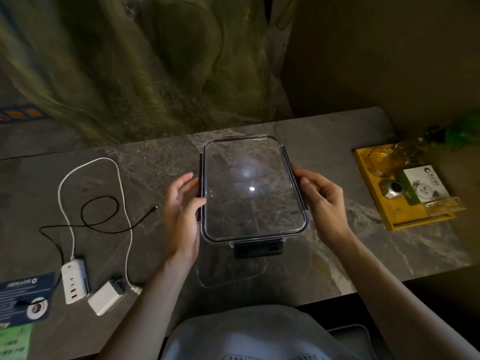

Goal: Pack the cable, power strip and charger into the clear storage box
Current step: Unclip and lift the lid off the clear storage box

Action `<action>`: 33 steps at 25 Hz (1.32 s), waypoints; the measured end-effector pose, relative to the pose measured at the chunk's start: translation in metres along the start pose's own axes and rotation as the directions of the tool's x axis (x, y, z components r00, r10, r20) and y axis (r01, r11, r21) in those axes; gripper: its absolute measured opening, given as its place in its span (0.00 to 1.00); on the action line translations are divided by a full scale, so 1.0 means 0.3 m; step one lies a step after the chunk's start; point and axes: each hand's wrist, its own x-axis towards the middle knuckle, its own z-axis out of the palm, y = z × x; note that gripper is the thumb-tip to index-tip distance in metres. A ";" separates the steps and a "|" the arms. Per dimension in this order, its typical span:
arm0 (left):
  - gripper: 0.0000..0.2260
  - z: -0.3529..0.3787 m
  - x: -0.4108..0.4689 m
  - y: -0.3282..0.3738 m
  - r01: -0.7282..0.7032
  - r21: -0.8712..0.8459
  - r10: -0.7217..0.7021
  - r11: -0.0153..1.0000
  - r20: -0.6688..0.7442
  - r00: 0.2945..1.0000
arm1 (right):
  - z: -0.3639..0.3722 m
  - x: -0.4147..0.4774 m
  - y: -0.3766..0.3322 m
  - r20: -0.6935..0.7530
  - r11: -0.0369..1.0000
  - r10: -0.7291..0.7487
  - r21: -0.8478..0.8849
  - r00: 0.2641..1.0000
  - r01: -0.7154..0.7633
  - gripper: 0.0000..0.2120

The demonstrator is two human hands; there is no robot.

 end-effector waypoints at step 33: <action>0.18 0.531 -0.056 -0.495 0.353 0.335 -0.384 0.873 0.028 0.923 | -0.558 0.133 0.364 -0.209 0.932 0.308 -0.130 0.928 -0.339 0.17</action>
